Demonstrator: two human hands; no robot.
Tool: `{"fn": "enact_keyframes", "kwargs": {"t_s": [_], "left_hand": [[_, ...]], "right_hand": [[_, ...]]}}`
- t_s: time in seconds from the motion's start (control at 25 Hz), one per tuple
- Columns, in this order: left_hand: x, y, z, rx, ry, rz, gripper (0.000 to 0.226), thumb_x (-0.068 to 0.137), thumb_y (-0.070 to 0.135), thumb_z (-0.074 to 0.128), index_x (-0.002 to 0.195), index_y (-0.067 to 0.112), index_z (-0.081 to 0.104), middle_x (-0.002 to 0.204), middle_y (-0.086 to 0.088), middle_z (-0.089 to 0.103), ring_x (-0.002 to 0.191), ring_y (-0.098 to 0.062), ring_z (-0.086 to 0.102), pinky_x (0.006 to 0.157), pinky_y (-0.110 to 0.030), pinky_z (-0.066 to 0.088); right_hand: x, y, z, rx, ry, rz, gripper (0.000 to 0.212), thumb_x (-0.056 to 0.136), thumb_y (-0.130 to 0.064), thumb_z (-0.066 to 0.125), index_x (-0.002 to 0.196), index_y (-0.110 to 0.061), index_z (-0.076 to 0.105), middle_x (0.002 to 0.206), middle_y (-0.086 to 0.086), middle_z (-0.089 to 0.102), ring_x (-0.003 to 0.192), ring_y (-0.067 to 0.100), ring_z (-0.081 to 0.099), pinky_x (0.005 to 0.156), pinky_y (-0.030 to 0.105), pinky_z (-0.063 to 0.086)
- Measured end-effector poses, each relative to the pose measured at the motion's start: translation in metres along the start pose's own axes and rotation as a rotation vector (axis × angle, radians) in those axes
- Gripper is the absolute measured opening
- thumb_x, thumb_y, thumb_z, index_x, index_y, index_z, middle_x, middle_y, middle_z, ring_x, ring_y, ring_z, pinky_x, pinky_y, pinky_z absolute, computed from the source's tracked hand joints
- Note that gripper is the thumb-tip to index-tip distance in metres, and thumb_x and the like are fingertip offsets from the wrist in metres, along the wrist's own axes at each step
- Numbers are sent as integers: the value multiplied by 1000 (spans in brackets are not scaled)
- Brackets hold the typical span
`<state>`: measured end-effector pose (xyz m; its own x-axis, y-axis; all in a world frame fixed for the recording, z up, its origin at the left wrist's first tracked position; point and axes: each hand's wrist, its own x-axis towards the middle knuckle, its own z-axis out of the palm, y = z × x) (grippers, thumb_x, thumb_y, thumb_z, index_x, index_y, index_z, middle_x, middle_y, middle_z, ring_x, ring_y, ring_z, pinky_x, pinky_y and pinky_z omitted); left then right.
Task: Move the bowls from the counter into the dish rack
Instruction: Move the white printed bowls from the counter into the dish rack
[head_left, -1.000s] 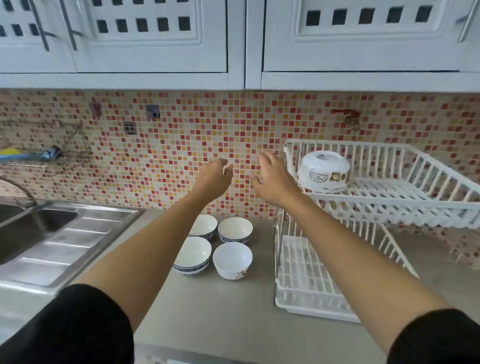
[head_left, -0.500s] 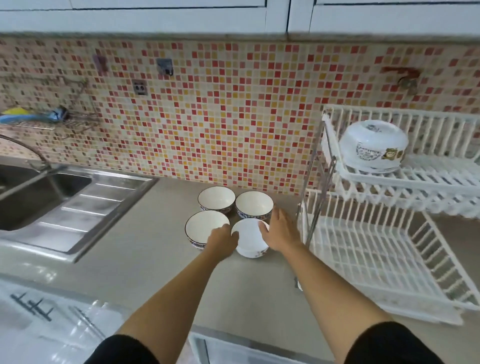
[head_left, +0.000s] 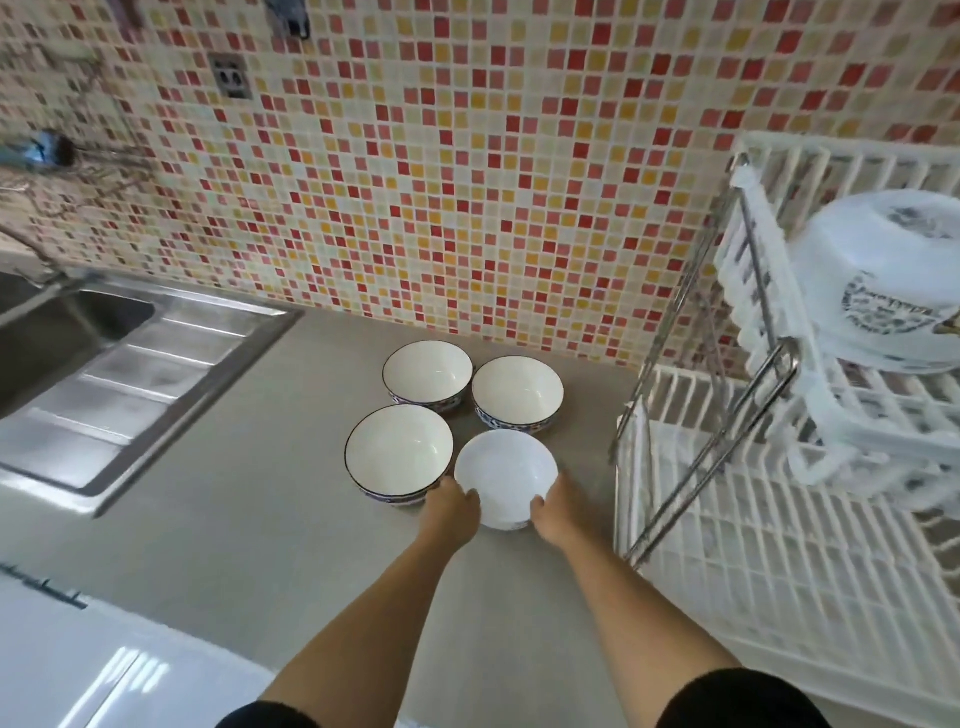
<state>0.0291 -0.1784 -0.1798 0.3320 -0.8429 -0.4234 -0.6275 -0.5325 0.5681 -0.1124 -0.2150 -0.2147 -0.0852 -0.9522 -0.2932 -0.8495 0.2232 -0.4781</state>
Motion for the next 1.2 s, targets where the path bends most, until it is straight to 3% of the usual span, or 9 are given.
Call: {"fn": "enact_keyframes", "kwargs": {"t_s": [0.2,0.28,0.4,0.64,0.72,0.8,0.88,1.0,1.2], "left_hand": [[-8,4,2,118,-46,-3,46,92,14,51,131,-6,38,138,-24,46,128,-37,47,102,-36,40],[-17,8,-1,152,-17,2,46,89,13,54,128,-5,38,135,-23,49,126,-37,49,99,-36,42],[-94,-6,-30,193,68,166,45,89,10,54,128,-4,37,131,-21,52,122,-37,51,94,-37,44],[-115,-14,-60,151,233,326,39,88,-1,40,126,4,41,103,-22,63,94,-40,60,72,-39,47],[-115,-14,-71,26,269,364,37,93,11,37,129,13,46,101,-21,65,92,-39,61,73,-38,50],[-120,-16,-87,-290,183,361,35,92,27,40,125,23,52,110,-19,64,98,-38,61,82,-43,56],[-131,-12,-102,-624,50,350,30,93,39,40,118,27,52,120,-14,58,104,-33,58,87,-47,55],[-161,11,-128,-982,-49,423,39,97,49,26,117,26,50,125,-15,54,103,-29,58,84,-41,52],[-235,95,-159,-1128,-96,757,48,97,55,15,105,34,57,111,-1,64,107,-23,60,94,-43,48]], "right_hand": [[2,6,-1,71,-17,25,50,77,-19,48,126,-10,47,125,15,59,109,34,59,91,40,52],[-10,5,-10,105,12,-27,50,82,-13,47,131,-11,43,131,13,55,115,33,55,96,37,48],[-107,3,-46,173,125,-172,54,87,-4,43,140,-10,35,133,14,53,117,32,52,93,32,43],[-152,8,-63,173,145,-444,56,93,-10,42,147,-17,27,141,10,48,123,27,49,99,31,40],[-160,2,-66,260,165,-510,52,96,-21,45,146,-21,30,143,5,46,126,21,48,102,31,39],[-174,-12,-76,452,177,-510,51,97,-33,45,145,-25,32,145,-2,43,129,12,44,106,31,37],[-191,-27,-95,607,192,-531,48,98,-34,40,144,-26,33,143,-6,42,128,4,39,105,25,35],[-224,-47,-136,710,281,-668,43,98,-28,41,141,-25,38,140,-6,43,128,4,41,106,23,37],[-262,-49,-239,851,232,-727,71,77,-57,50,141,-30,35,140,-12,44,123,2,46,95,15,43]]}}
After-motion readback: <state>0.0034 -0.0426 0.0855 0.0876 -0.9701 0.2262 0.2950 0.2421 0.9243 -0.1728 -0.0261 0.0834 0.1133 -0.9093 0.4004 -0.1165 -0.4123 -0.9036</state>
